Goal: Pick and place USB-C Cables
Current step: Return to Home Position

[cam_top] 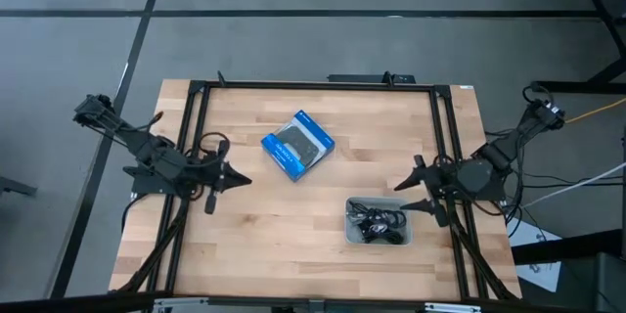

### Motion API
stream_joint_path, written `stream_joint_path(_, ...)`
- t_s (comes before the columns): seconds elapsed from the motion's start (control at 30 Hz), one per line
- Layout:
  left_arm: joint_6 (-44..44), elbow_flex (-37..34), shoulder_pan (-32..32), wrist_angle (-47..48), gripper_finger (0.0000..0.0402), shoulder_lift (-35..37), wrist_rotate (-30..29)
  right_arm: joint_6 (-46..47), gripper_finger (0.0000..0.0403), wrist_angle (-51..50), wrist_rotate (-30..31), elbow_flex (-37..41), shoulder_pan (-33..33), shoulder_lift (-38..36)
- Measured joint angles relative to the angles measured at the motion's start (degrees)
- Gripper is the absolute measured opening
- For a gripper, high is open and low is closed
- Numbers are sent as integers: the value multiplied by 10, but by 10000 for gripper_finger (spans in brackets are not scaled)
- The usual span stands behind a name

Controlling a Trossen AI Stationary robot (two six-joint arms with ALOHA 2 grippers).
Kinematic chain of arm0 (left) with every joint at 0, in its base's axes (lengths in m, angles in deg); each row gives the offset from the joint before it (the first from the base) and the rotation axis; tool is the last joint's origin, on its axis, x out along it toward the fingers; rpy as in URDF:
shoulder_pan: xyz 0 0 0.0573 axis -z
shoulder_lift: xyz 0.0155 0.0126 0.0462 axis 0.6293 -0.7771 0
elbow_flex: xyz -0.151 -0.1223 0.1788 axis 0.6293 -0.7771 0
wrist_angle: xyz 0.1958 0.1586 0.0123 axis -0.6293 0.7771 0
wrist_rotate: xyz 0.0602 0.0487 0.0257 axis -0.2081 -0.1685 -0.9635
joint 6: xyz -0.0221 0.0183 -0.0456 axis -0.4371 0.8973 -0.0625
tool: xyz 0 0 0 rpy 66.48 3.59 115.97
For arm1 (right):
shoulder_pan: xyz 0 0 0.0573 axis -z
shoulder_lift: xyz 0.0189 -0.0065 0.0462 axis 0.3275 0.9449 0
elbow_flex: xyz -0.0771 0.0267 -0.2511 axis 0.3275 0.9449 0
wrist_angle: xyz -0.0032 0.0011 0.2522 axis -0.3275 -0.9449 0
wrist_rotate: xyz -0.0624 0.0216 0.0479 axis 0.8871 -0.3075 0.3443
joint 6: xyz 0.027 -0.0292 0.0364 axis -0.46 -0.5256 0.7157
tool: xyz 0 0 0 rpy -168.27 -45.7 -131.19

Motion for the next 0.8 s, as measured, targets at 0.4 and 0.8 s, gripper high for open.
stream_joint_path(0.4,104,-105,-1,-207,0,44,60,-42,253,173,-2,177,-9,-121)
stream_joint_path(0.8,62,-274,-32,-343,0,146,27,-68,253,202,-2,256,-9,-213)
